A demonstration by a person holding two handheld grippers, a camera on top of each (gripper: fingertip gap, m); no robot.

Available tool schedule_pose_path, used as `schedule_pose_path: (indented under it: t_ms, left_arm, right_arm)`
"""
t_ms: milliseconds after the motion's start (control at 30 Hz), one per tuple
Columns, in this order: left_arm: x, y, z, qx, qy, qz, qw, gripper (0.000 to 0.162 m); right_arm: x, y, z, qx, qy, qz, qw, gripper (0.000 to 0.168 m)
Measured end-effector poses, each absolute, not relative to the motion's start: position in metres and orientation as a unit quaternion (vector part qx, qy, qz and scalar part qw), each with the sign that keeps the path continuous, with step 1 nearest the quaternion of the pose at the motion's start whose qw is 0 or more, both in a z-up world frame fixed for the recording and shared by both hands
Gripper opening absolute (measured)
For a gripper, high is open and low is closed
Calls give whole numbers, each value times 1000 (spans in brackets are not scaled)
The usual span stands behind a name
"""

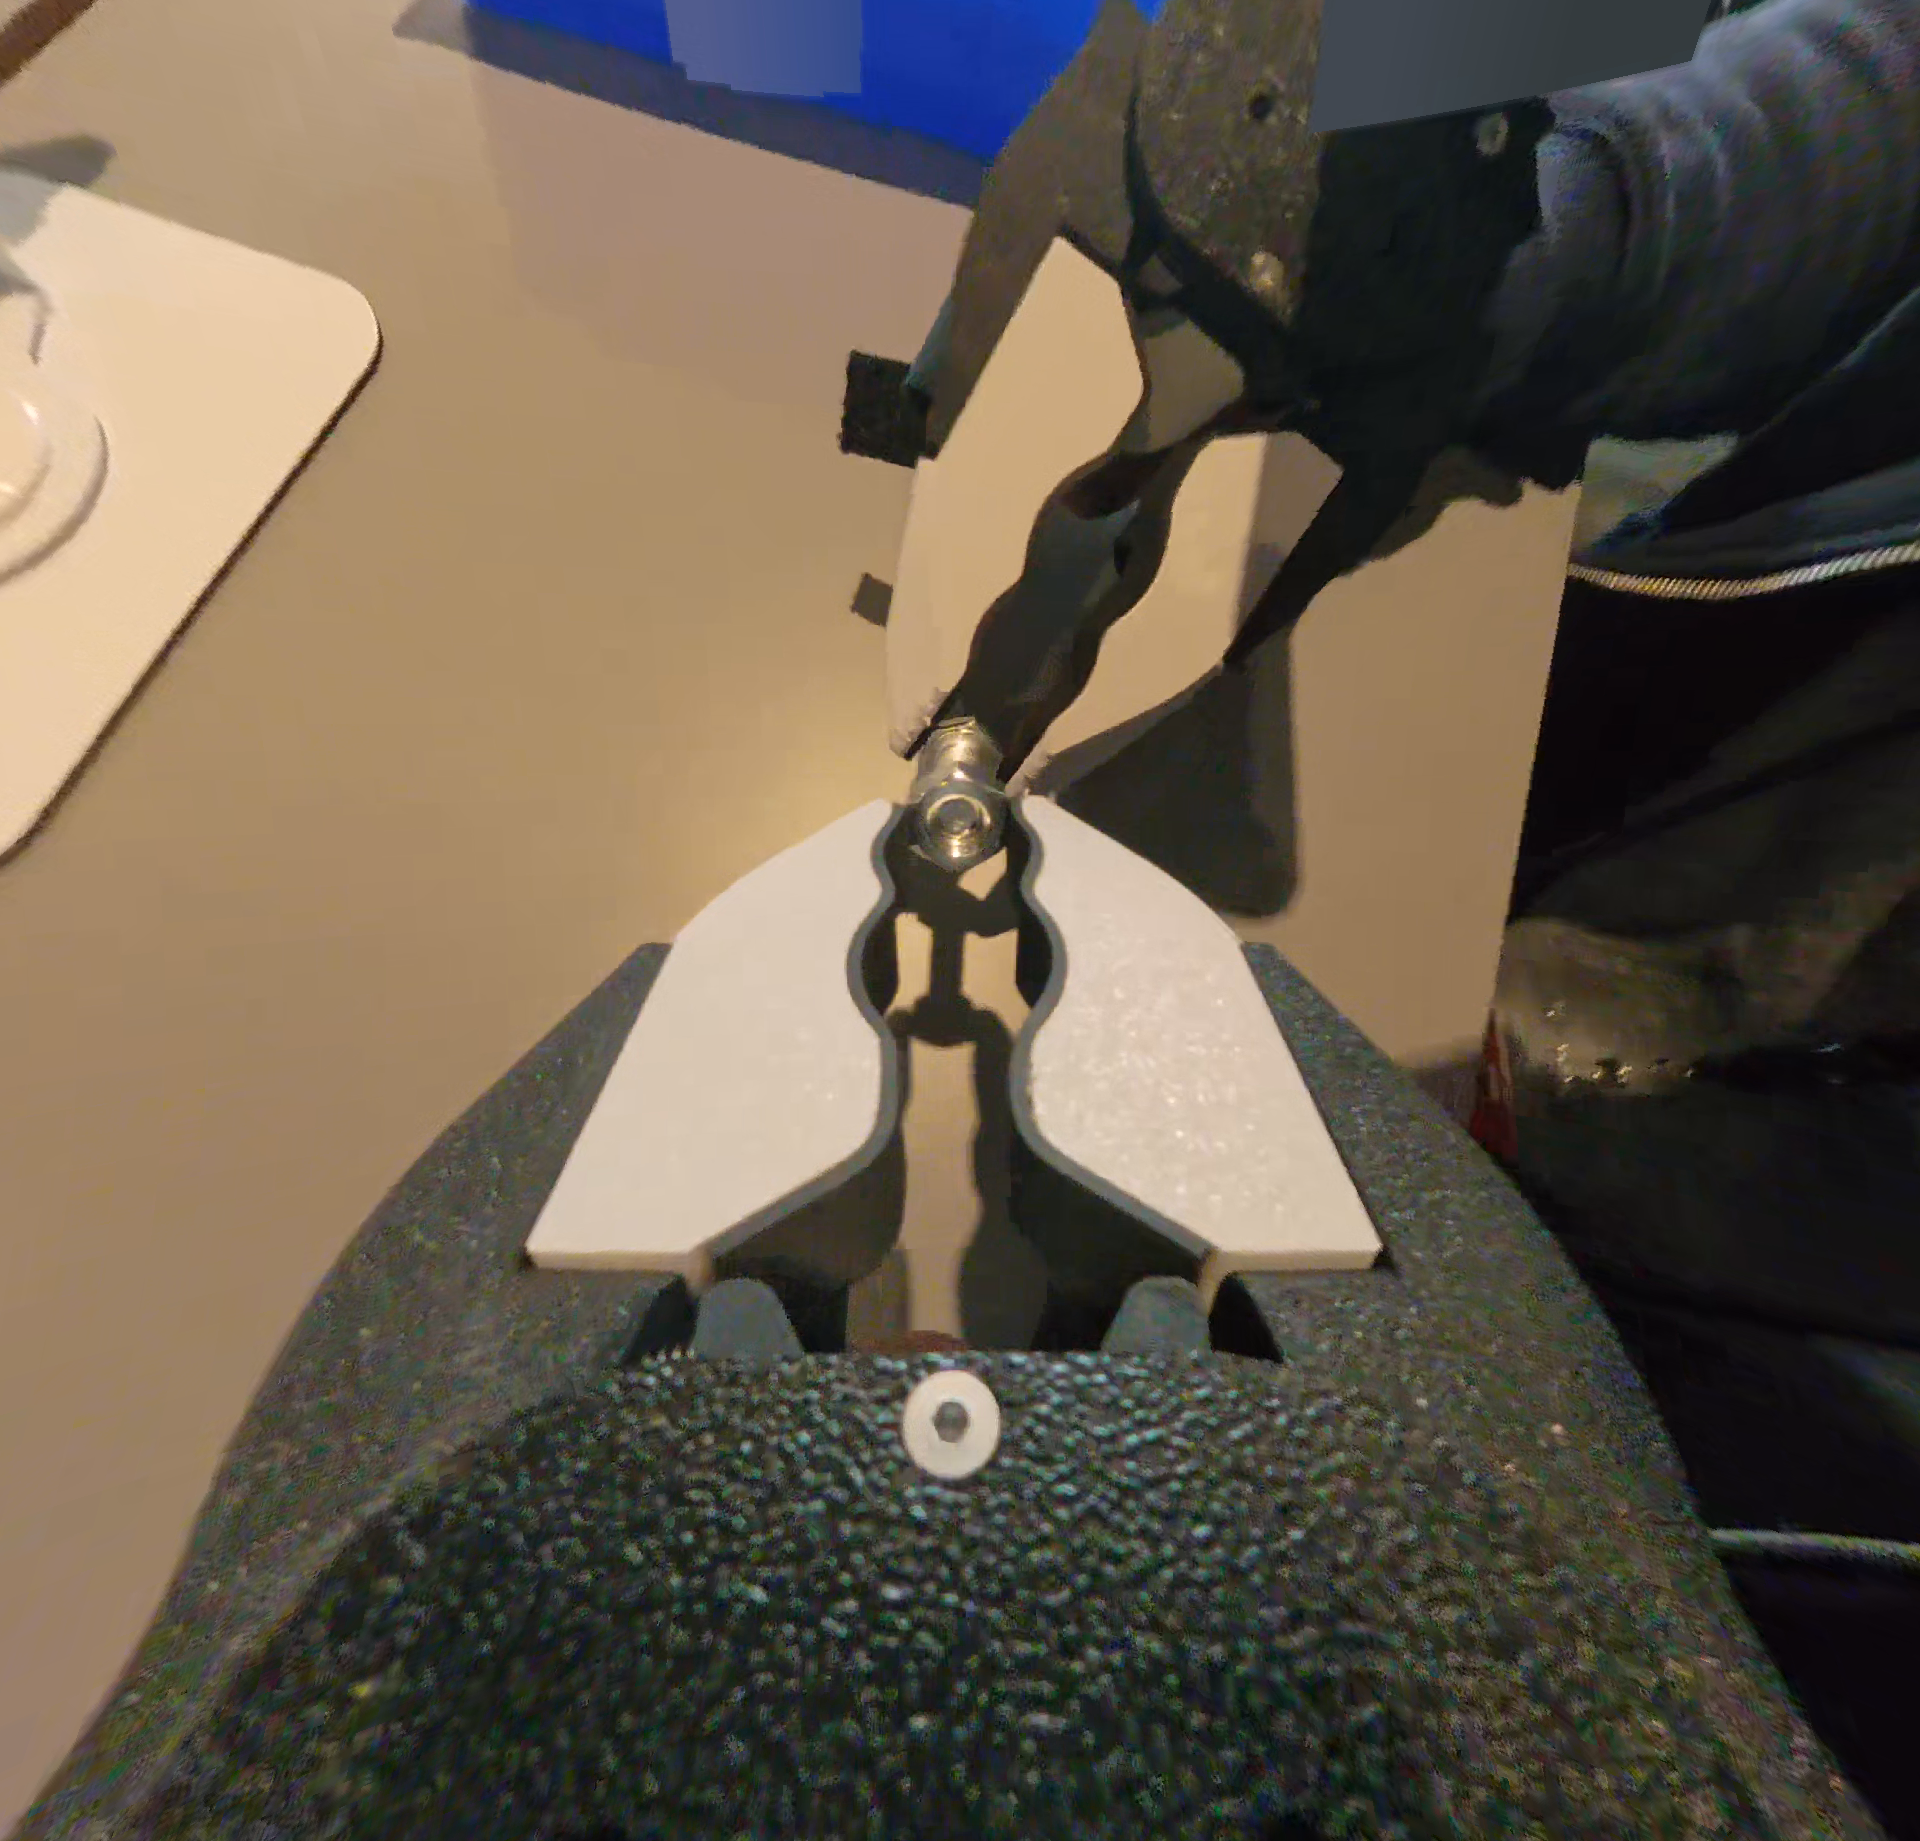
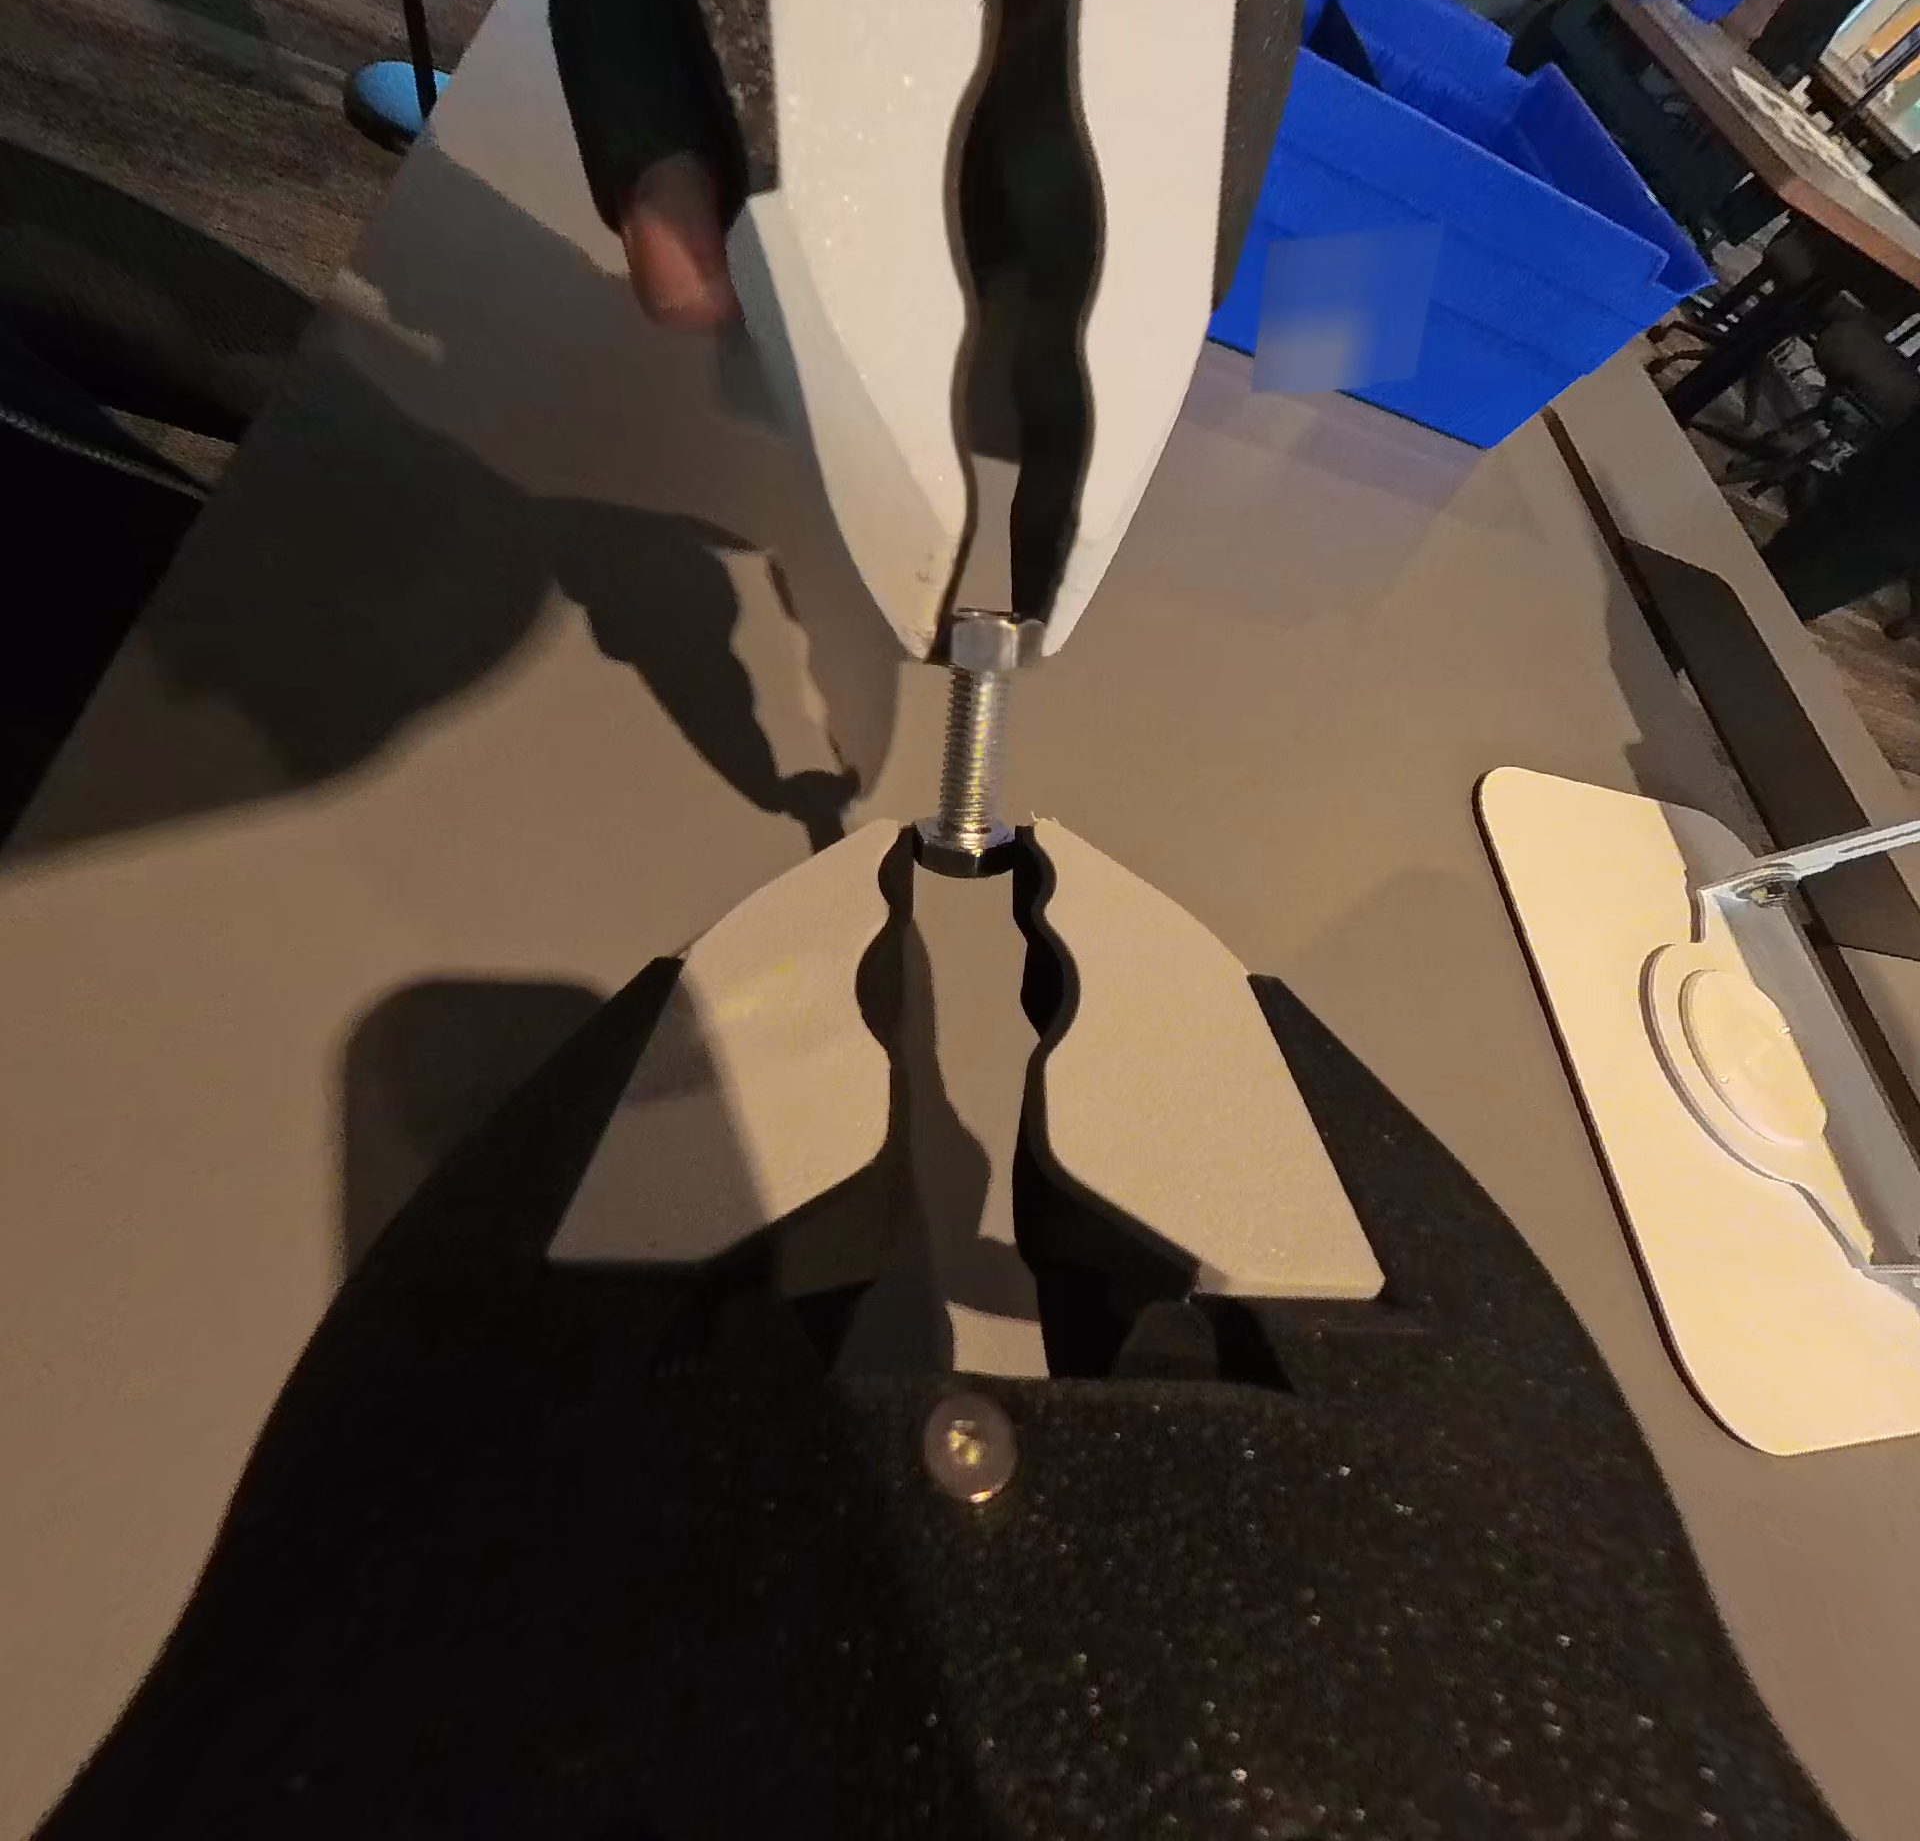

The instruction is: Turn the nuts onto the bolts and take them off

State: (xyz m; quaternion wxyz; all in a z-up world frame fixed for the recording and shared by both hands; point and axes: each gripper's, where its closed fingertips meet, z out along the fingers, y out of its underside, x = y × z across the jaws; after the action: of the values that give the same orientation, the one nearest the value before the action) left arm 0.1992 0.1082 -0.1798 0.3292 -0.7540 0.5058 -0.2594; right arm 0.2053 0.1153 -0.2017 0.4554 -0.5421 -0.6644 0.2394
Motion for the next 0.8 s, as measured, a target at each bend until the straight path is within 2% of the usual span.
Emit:
schedule_pose_path:
  t_ms: [133, 300, 433, 533, 633, 667, 733, 800]
  left_arm:
    - [197, 107, -181, -701, 600, -189, 338, 17]
    - [195, 113, -183, -561, 739, -49, 369, 18]
    - [196, 123, -179, -493, 763, 13, 417, 41]
    - [195, 121, -179, -541, 730, -41, 417, 58]
    - [195, 111, -169, -603, 659, -153, 424, 52]
    - [196, 107, -167, -632, 623, -202, 414, 45]
    - [194, 106, -165, -689, 549, -270, 390, 21]
    - [193, 106, -168, -727, 494, -308, 364, 18]
  right_arm:
    - [204, 114, -203, -543, -665, 245, 451, 17]
    - [204, 114, -203, -546, -662, 249, 449, 18]
    - [205, 116, -199, -547, -655, 259, 453, 18]
    - [205, 115, -198, -546, -654, 259, 455, 18]
    - [204, 115, -199, -546, -655, 258, 454, 18]
    - [204, 115, -199, -546, -656, 258, 454, 18]
    - [204, 115, -199, -545, -656, 257, 455, 18]
    - [204, 114, -199, -544, -657, 256, 455, 18]
